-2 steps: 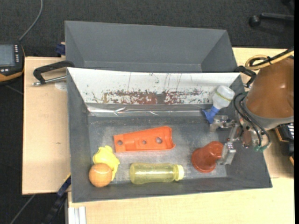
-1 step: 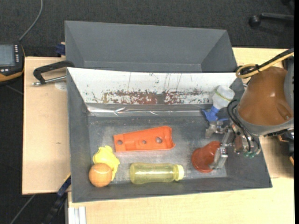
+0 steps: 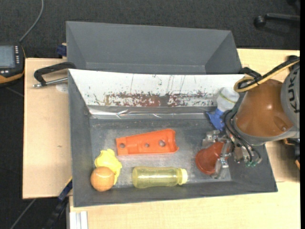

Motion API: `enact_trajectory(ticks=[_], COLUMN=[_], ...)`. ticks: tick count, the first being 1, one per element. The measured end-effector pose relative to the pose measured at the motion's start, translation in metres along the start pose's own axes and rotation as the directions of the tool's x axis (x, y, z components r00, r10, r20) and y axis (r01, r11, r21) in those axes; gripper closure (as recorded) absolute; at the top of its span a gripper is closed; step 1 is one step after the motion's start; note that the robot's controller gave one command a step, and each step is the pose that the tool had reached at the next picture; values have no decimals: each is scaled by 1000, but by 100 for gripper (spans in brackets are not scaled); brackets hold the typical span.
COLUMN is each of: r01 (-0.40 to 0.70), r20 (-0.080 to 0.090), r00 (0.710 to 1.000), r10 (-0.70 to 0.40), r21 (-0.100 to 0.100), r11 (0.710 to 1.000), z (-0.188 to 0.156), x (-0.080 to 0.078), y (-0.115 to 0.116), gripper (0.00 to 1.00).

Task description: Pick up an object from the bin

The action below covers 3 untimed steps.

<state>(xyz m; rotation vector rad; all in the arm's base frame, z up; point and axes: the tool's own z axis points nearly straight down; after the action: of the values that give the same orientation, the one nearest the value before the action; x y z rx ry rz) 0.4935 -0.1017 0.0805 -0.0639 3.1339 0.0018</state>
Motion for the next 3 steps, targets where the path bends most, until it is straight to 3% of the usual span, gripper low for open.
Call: enact_trajectory(ticks=[1, 3], r01=[1, 2], r20=[4, 4], r00=[1000, 1000], r10=[-1, -2], r21=[2, 2], r11=[1000, 1000], z=[-21, -21], x=[-1, -1], y=[-1, -1], gripper=[100, 100])
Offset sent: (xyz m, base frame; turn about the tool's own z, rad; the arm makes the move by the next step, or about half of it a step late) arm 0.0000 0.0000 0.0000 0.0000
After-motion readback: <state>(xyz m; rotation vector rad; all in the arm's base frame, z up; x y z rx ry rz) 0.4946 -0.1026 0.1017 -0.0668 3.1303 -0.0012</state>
